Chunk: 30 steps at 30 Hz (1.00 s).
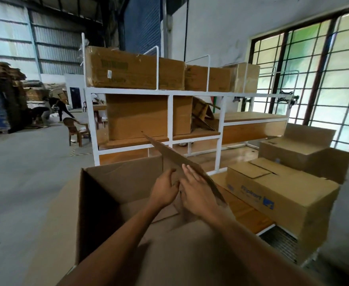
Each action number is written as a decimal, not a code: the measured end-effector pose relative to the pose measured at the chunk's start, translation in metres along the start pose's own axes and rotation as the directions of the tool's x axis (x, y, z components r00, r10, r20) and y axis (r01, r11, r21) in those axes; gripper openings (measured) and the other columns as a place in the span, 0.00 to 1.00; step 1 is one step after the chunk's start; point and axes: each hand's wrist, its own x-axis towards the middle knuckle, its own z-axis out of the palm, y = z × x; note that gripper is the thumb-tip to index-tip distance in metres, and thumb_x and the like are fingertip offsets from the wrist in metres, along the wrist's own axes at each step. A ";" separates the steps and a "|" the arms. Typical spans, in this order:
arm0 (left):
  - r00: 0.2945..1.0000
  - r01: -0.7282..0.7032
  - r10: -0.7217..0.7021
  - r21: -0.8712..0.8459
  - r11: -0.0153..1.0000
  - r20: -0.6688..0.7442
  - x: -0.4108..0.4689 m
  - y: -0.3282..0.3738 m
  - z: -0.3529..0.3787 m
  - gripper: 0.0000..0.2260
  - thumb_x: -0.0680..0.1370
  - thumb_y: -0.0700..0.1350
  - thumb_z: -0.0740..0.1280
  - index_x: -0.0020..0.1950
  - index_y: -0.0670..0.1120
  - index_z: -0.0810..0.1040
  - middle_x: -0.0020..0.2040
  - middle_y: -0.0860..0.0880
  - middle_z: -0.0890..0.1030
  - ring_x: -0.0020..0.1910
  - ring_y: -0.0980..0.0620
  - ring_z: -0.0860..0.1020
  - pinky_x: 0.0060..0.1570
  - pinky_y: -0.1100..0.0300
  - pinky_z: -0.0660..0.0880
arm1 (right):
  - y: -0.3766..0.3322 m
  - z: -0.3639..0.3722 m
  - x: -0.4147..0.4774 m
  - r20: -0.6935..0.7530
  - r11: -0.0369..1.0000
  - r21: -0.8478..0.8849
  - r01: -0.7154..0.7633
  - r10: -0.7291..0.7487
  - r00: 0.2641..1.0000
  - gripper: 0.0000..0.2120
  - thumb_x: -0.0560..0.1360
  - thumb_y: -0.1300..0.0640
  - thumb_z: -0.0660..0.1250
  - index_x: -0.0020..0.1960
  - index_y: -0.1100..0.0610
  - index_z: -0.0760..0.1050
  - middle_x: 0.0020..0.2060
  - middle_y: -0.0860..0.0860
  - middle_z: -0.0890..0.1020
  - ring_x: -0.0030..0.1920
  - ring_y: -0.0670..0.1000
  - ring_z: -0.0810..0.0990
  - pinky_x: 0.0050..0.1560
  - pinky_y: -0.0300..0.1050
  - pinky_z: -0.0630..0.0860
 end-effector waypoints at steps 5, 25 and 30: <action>0.994 -0.024 0.016 0.069 0.997 0.112 0.049 0.005 0.041 0.24 0.79 0.38 0.61 0.75 0.46 0.64 0.69 0.41 0.74 0.66 0.42 0.73 0.64 0.54 0.70 | 0.065 -0.009 0.019 -0.008 0.997 -0.077 -0.020 0.020 1.000 0.17 0.80 0.51 0.60 0.68 0.52 0.72 0.80 0.54 0.53 0.79 0.53 0.47 0.78 0.54 0.46; 0.898 0.105 -0.163 0.161 0.981 0.408 0.104 -0.016 0.171 0.19 0.84 0.51 0.53 0.62 0.42 0.78 0.76 0.46 0.63 0.75 0.49 0.59 0.75 0.56 0.53 | 0.188 0.108 -0.003 0.746 0.005 0.666 -0.746 -0.003 0.666 0.21 0.78 0.34 0.57 0.65 0.42 0.72 0.55 0.47 0.76 0.59 0.51 0.75 0.67 0.53 0.69; 0.910 0.197 -0.225 0.114 0.974 0.347 0.104 -0.035 0.169 0.25 0.76 0.66 0.52 0.52 0.47 0.73 0.61 0.40 0.72 0.64 0.40 0.69 0.68 0.40 0.63 | 0.194 0.079 0.010 0.603 0.173 0.783 -0.597 0.023 0.798 0.13 0.81 0.47 0.61 0.61 0.47 0.79 0.56 0.47 0.82 0.56 0.46 0.79 0.62 0.49 0.73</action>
